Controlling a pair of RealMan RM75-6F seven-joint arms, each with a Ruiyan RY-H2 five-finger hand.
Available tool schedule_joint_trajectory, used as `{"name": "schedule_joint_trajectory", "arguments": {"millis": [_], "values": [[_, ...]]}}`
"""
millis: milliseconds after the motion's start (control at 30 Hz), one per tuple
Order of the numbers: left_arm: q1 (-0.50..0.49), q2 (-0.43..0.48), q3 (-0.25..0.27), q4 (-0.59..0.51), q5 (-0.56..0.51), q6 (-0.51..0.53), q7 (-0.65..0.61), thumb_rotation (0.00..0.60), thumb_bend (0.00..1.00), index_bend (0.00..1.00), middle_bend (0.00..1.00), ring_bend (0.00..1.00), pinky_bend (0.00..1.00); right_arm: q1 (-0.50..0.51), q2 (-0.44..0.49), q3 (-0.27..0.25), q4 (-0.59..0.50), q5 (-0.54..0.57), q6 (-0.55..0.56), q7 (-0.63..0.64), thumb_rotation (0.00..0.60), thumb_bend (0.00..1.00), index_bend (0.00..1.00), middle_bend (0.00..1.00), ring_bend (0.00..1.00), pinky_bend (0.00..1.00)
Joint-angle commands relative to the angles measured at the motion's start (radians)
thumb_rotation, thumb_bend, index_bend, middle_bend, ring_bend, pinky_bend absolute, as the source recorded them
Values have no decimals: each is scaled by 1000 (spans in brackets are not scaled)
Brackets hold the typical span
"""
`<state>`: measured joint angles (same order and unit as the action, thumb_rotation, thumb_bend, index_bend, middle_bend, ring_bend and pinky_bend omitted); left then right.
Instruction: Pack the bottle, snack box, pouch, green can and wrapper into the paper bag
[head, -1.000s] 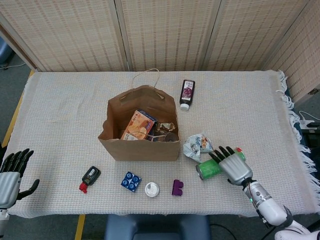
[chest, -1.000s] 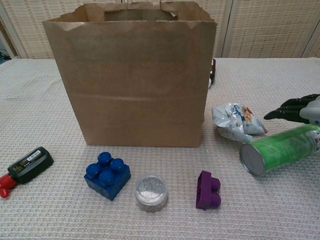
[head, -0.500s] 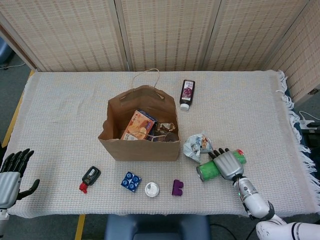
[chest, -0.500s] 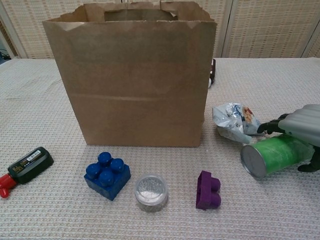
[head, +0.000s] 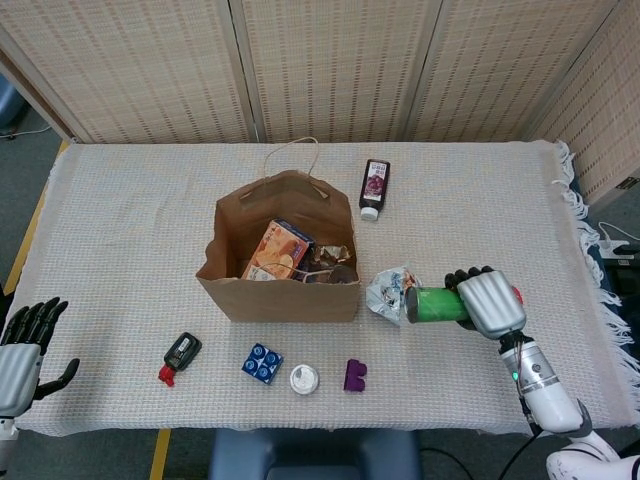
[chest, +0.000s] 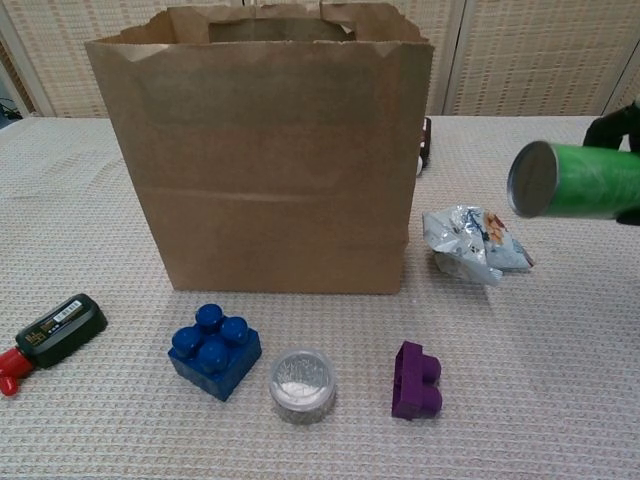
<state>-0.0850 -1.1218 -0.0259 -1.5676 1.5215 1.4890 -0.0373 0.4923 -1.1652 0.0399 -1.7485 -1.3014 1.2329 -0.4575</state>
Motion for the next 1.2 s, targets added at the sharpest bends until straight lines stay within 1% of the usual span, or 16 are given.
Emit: {"name": "schedule_joint_trajectory", "arguments": {"millis": [33,100,167,300,433,500,600,767,833,933,1100,1200], "values": [[0,-1,0,-1,-1,0,4,600,329,0,0,0,0,-38,32,76,-44,-14,100,106,600,267,684,622,644,756],[0,-1,-1,-2,-2,1,8,600,330,0,0,0,0,-46,28,108,-47,-11,137,138,600,267,684,622,644,756],[0,-2,-1,-2,-3,1,12,600,330,0,0,0,0,-50,8,157,-60,12,184,158,600,267,684,623,644,756],[1,-5,-4,-6,-7,2,18,600,329,0,0,0,0,-32,-62,246,-94,59,251,145,600,267,684,624,644,756],[1,-5,-4,-7,-8,2,19,600,329,0,0,0,0,23,-146,319,-98,53,294,94,600,267,684,625,641,756],[1,-5,-4,-7,-9,2,17,600,329,0,0,0,0,67,-205,360,-107,48,310,63,600,267,684,625,638,754],[1,-4,-4,-6,-8,2,12,600,329,0,0,0,0,123,-265,401,-122,37,319,11,600,266,684,625,636,752],[0,-4,-4,-2,-6,1,1,600,329,0,0,0,0,234,-370,488,-136,27,339,-78,600,267,684,625,636,752],[0,-2,-3,-1,-5,0,-4,600,328,0,0,0,0,273,-411,514,-132,30,346,-105,600,267,683,625,635,752],[0,-1,-2,0,-2,0,-10,600,330,0,0,0,0,318,-466,531,-109,23,357,-124,600,267,683,625,630,750],[0,-2,-2,2,-1,2,-16,600,330,0,0,0,0,375,-541,542,-57,0,372,-125,600,266,672,625,617,744],[1,-2,-1,2,-1,2,-15,600,330,0,0,0,0,400,-582,543,-19,12,368,-125,600,266,668,625,611,739]]}}
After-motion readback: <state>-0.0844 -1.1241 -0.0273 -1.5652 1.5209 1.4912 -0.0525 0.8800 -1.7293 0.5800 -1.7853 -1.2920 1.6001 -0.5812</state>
